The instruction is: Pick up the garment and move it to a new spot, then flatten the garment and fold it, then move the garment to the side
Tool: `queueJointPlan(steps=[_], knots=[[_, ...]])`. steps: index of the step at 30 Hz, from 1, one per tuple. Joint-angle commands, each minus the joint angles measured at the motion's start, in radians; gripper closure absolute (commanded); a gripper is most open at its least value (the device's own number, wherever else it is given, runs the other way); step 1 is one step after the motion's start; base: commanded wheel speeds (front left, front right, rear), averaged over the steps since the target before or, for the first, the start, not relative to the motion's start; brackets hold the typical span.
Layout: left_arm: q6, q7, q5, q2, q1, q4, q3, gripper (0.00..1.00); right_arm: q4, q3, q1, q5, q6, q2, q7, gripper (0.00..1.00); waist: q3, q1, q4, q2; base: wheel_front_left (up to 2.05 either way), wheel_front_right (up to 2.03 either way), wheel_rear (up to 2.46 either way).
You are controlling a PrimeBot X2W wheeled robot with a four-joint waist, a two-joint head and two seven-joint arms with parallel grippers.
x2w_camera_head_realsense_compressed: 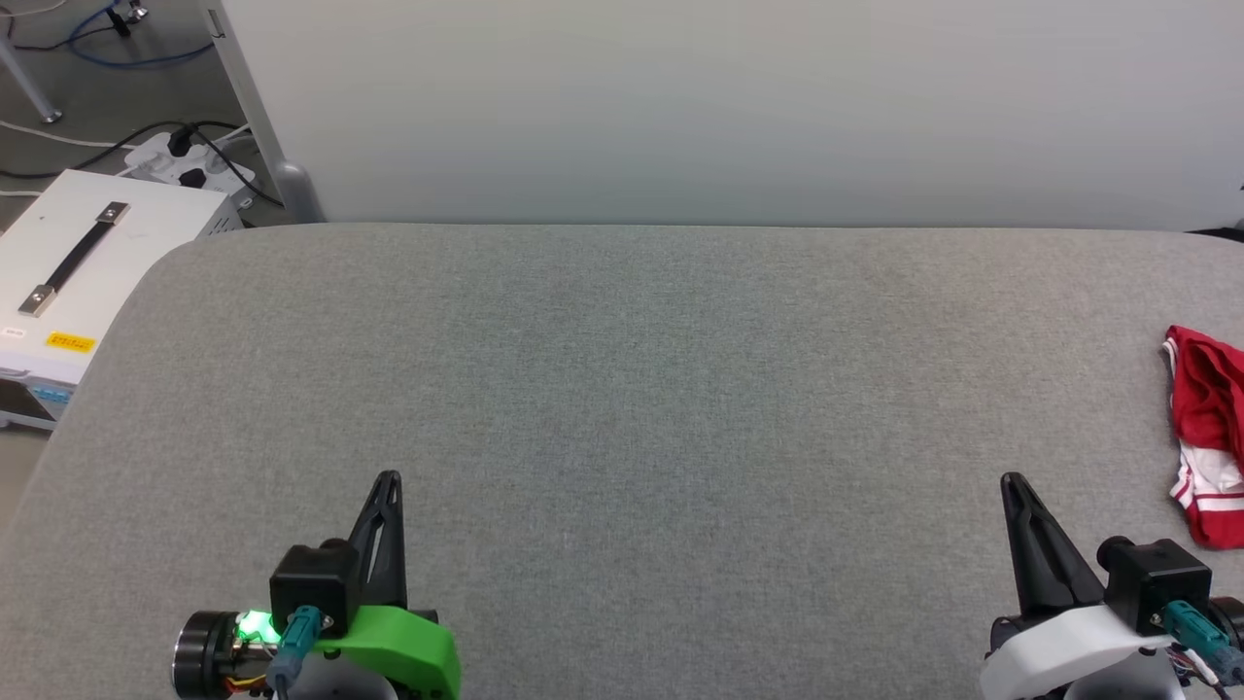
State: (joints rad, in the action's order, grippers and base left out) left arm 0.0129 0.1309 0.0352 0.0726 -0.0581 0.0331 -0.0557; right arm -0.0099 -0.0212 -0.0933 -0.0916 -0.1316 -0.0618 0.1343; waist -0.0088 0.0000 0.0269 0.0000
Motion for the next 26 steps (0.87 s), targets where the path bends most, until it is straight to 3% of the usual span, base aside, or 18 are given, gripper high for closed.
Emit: queueJointPlan(steps=[1, 26], knots=[[-0.003, -0.007, -0.006, -0.002, 0.021, -0.005, 0.007, 1.0, 0.003, 0.003, 0.024, 0.008, 0.0, 0.004, -0.01, 1.0, 0.0, 0.0, -0.001, 0.0, 0.0, 0.0, 0.0], [-0.007, -0.057, -0.018, -0.01, 0.036, -0.016, 0.027, 1.0, 0.006, 0.011, 0.052, 0.042, 0.001, 0.007, -0.06, 1.0, 0.004, 0.0, -0.011, 0.0, 0.0, 0.0, 0.0]])
